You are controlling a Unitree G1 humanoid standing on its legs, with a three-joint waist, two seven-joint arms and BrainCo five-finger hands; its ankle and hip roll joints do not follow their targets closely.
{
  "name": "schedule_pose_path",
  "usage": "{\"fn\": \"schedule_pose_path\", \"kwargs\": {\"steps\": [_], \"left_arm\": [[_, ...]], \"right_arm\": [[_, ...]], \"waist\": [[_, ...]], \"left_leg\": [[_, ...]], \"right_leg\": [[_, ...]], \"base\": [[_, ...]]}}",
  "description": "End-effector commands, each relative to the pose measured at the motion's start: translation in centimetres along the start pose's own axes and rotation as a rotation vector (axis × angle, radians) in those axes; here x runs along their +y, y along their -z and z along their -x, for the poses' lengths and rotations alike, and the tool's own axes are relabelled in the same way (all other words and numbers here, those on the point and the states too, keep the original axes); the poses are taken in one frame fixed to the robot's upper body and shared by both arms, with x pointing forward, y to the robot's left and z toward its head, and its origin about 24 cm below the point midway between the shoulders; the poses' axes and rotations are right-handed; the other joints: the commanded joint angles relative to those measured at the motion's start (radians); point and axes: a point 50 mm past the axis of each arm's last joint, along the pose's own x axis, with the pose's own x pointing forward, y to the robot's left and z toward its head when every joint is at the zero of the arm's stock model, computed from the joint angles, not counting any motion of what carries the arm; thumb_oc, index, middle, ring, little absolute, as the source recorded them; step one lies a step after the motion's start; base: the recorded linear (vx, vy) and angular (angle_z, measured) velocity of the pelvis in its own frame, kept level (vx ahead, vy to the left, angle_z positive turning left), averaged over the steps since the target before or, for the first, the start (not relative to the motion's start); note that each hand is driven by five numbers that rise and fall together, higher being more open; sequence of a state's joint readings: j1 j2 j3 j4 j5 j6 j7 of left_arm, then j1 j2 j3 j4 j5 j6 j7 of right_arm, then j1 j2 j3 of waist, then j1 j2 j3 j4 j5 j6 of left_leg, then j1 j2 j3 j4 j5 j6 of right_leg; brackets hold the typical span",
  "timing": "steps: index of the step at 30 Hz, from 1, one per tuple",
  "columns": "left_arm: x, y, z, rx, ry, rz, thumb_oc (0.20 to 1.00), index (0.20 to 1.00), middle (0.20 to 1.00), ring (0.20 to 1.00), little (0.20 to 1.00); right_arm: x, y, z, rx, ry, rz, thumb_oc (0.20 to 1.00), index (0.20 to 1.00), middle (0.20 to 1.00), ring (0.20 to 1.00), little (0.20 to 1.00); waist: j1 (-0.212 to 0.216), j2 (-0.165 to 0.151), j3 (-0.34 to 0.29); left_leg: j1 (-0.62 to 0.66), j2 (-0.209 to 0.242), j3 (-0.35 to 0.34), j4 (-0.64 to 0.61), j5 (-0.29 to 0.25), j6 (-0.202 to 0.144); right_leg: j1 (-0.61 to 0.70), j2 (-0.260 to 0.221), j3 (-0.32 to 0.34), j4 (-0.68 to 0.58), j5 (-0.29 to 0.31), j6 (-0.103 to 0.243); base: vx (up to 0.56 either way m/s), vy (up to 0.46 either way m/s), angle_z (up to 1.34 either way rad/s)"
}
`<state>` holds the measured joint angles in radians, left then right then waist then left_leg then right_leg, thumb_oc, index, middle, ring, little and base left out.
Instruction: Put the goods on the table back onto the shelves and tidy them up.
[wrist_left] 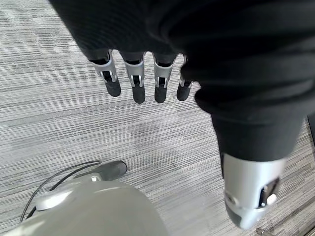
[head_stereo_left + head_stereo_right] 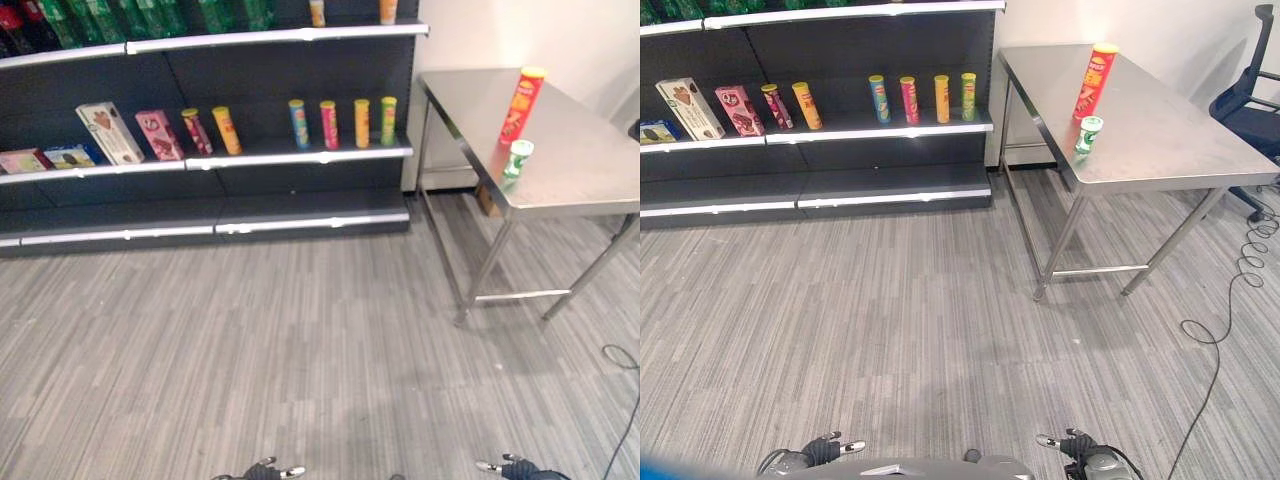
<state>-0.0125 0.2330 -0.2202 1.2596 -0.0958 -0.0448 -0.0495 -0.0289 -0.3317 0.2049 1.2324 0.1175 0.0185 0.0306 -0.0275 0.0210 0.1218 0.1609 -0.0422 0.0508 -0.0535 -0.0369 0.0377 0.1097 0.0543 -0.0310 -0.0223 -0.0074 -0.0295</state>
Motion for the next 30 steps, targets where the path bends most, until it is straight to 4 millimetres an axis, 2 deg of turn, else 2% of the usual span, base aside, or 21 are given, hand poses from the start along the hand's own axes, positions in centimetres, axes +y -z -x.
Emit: {"fn": "schedule_pose_path", "kwargs": {"steps": [1,9,15,17,18,20,22,23,25,26,27,28,29,30], "left_arm": [[0.5,-1.9,-0.3,-0.052,-0.01,-0.028,1.0,1.0,1.0,1.0,1.0],[1.0,-1.5,-0.2,-0.033,-0.061,-0.006,1.0,1.0,1.0,1.0,1.0],[1.3,-1.6,-0.2,-0.032,-0.071,-0.018,1.0,1.0,1.0,1.0,1.0],[1.9,-2.4,-0.2,-0.054,-0.086,-0.038,1.0,1.0,1.0,1.0,1.0],[2.0,-2.7,-0.2,-0.062,-0.088,-0.042,1.0,1.0,1.0,1.0,1.0],[2.1,-3.2,-0.2,-0.074,-0.088,-0.058,1.0,1.0,1.0,1.0,1.0],[2.3,-3.8,-0.2,-0.089,-0.093,-0.07,1.0,1.0,1.0,1.0,1.0],[2.5,-4.2,-0.2,-0.1,-0.097,-0.079,1.0,1.0,1.0,1.0,1.0],[2.5,-4.4,-0.2,-0.103,-0.097,-0.084,1.0,1.0,1.0,1.0,1.0],[2.6,-4.4,-0.2,-0.106,-0.099,-0.09,1.0,1.0,1.0,1.0,1.0],[2.7,-4.8,-0.2,-0.118,-0.105,-0.104,1.0,1.0,1.0,1.0,1.0],[2.8,-5.0,-0.2,-0.124,-0.11,-0.107,1.0,1.0,1.0,1.0,1.0],[2.8,-5.4,-0.2,-0.136,-0.114,-0.101,1.0,1.0,1.0,1.0,1.0],[2.7,-5.5,-0.3,-0.137,-0.109,-0.108,1.0,1.0,1.0,1.0,1.0]], "right_arm": [[0.0,-1.7,-0.2,-0.03,0.018,0.045,1.0,1.0,1.0,1.0,1.0],[-0.1,-1.3,-0.2,-0.013,0.047,0.056,1.0,1.0,1.0,1.0,1.0],[-0.1,-1.4,-0.3,0.003,0.057,0.123,1.0,1.0,1.0,1.0,1.0],[-0.2,-2.0,-0.3,-0.014,0.059,0.127,1.0,1.0,1.0,1.0,1.0],[-0.2,-2.1,-0.3,-0.016,0.059,0.123,1.0,1.0,1.0,1.0,1.0],[-0.4,-1.9,-0.3,-0.011,0.061,0.114,1.0,1.0,1.0,1.0,1.0],[-0.7,-2.1,-0.3,-0.019,0.073,0.102,1.0,1.0,1.0,1.0,1.0],[-0.8,-2.1,-0.3,-0.023,0.077,0.091,1.0,1.0,1.0,1.0,1.0],[-0.8,-2.0,-0.3,-0.022,0.078,0.084,1.0,1.0,1.0,1.0,1.0],[-0.8,-1.8,-0.2,-0.019,0.08,0.077,1.0,1.0,1.0,1.0,1.0],[-0.9,-1.5,-0.2,-0.011,0.085,0.068,1.0,1.0,1.0,1.0,1.0],[-1.0,-1.3,-0.2,-0.006,0.089,0.065,1.0,1.0,1.0,1.0,1.0],[-1.0,-1.0,-0.2,0.004,0.09,0.06,1.0,1.0,1.0,1.0,1.0],[-1.1,-0.7,-0.1,0.011,0.092,0.055,1.0,1.0,1.0,1.0,1.0]], "waist": [[-0.012,-0.032,-0.013],[-0.001,-0.039,-0.004],[0.007,-0.047,0.008],[0.005,-0.045,0.031],[0.002,-0.043,0.036],[-0.011,-0.044,0.05],[-0.029,-0.041,0.074],[-0.035,-0.035,0.085],[-0.041,-0.03,0.088],[-0.052,-0.025,0.088],[-0.073,-0.027,0.088],[-0.084,-0.032,0.089],[-0.098,-0.046,0.086],[-0.109,-0.041,0.091]], "left_leg": [[-0.006,0.027,-0.067,-0.034,-0.034,-0.056],[-0.021,0.02,-0.073,-0.028,-0.037,-0.046],[-0.065,0.004,-0.07,0.015,-0.054,-0.024],[-0.102,-0.011,-0.062,0.055,-0.07,0.005],[-0.104,-0.017,-0.066,0.061,-0.073,0.01],[-0.099,-0.037,-0.08,0.075,-0.082,0.026],[-0.087,-0.043,-0.083,0.075,-0.085,0.04],[-0.086,-0.039,-0.082,0.077,-0.089,0.042],[-0.081,-0.035,-0.087,0.075,-0.093,0.041],[-0.066,-0.033,-0.094,0.069,-0.101,0.04],[-0.026,-0.041,-0.111,0.048,-0.121,0.035],[-0.006,-0.049,-0.122,0.036,-0.132,0.033],[0.022,-0.069,-0.138,0.027,-0.149,0.033],[0.041,-0.065,-0.154,0.02,-0.159,0.028]], "right_leg": [[0.02,-0.081,0.106,-0.037,-0.034,0.131],[0.003,-0.085,0.111,-0.031,-0.031,0.137],[-0.04,-0.095,0.125,0.015,-0.039,0.149],[-0.135,-0.096,0.144,0.173,-0.055,0.172],[-0.152,-0.096,0.145,0.209,-0.052,0.18],[-0.207,-0.105,0.16,0.332,-0.002,0.189],[-0.285,-0.104,0.176,0.466,0.073,0.178],[-0.322,-0.095,0.175,0.519,0.081,0.172],[-0.352,-0.084,0.172,0.547,0.069,0.163],[-0.38,-0.064,0.168,0.545,0.043,0.153],[-0.388,-0.024,0.154,0.422,0.015,0.154],[-0.389,-0.01,0.147,0.331,0.023,0.16],[-0.431,0.011,0.143,0.215,0.056,0.171],[-0.412,0.014,0.13,0.136,0.073,0.18]], "base": [[0.0,0.0,0.0],[0.0,0.005,0.0],[0.0,0.053,-0.08],[-0.03,0.137,-0.12],[0.0,0.145,-0.15],[0.05,0.133,-0.07],[0.03,0.126,0.15],[0.01,0.067,0.18],[0.1,0.055,0.09],[0.35,0.053,0.08],[0.39,0.014,0.0],[0.46,-0.027,-0.12],[0.34,-0.049,-0.09],[0.38,-0.051,0.05]]}}
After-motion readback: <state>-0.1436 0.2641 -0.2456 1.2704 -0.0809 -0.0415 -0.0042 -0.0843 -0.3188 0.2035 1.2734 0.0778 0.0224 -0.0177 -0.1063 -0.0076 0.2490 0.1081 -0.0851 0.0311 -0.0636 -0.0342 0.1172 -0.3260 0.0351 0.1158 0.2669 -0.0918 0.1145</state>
